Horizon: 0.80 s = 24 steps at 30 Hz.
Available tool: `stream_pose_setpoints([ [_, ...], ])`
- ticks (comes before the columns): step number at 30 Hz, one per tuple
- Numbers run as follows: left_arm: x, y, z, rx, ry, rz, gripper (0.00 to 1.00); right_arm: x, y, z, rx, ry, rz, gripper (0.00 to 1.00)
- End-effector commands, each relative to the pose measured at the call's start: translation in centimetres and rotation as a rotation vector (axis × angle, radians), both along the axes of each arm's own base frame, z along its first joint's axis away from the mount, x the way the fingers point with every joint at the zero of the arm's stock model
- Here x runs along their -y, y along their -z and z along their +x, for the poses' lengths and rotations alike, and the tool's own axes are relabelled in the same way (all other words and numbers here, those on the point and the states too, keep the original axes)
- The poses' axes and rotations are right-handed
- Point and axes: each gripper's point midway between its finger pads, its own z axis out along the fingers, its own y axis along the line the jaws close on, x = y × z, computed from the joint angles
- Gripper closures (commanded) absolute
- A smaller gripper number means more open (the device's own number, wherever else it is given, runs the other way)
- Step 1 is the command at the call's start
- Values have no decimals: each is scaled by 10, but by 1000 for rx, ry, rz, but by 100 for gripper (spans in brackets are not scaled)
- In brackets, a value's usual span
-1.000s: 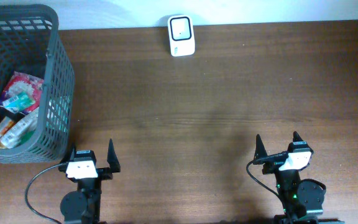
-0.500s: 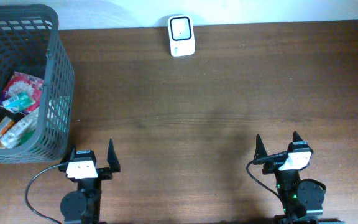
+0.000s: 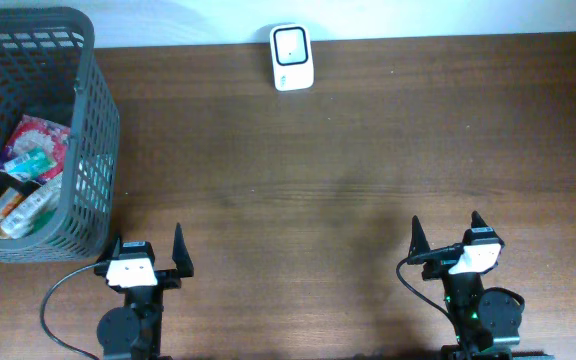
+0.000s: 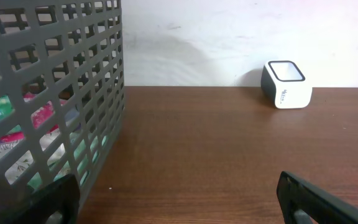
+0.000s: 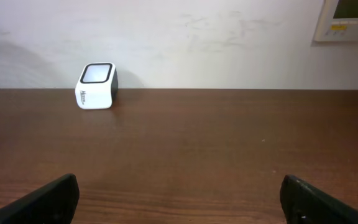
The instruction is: Scan the item barcode
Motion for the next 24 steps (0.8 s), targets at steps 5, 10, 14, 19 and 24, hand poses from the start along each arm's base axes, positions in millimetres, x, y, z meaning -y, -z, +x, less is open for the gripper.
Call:
stream_pose_setpoints([
  [5,-1,2,0,-4,-4,1,1,0,4,0,-7,2,3,1],
  [10,-1,2,0,-4,-4,1,1,0,4,0,-7,2,3,1],
  [14,-1,2,0,-4,-4,1,1,0,4,0,-7,2,3,1],
  [19,-5,-6,0,27,-27,19,1,0,4,0,-7,2,3,1],
  [24,7,-48,-1,200,42,28,1,0,4,0,-7,2,3,1],
])
